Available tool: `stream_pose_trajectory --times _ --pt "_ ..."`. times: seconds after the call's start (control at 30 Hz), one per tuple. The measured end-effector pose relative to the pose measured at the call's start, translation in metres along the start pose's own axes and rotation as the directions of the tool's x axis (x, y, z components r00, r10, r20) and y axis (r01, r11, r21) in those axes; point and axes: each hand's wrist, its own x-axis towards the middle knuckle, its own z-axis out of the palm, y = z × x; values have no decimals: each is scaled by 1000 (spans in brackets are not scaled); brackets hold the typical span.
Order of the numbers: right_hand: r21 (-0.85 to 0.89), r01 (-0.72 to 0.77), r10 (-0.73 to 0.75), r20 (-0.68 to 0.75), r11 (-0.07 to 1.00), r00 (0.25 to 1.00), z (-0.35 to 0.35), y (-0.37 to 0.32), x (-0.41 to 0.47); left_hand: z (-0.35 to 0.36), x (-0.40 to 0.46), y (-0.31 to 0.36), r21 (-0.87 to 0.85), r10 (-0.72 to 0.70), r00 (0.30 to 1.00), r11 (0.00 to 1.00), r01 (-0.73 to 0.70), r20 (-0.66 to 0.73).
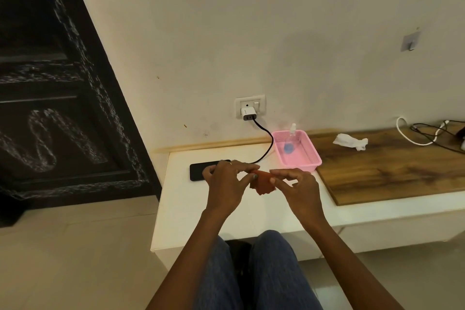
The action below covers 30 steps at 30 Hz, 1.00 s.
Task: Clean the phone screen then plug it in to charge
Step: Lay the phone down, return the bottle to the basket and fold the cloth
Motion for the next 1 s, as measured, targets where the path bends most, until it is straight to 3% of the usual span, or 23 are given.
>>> stream_pose_trajectory --times 0.1,0.2,0.33,0.53,0.67,0.87,1.0 --pt "33 10 -9 -21 999 1000 -1 1 1 -2 1 3 -13 12 999 1000 -12 37" --pt "146 -66 58 57 987 997 -3 1 3 -1 0 6 -200 -46 985 977 79 166" --pt "318 -153 116 132 936 984 -6 -3 4 0 -3 15 -458 -87 965 867 195 247" --pt "340 -158 126 114 927 985 -9 -1 2 9 -9 20 -617 -192 935 709 341 297" --pt "305 -119 107 56 945 993 -16 3 3 15 -12 22 -640 -183 890 637 430 417" --pt "355 -136 131 40 925 991 -32 9 1 27 -14 31 -632 -198 892 645 430 406" --pt "471 -259 228 123 843 966 -42 11 -1 35 -15 42 -656 -218 894 615 437 391"
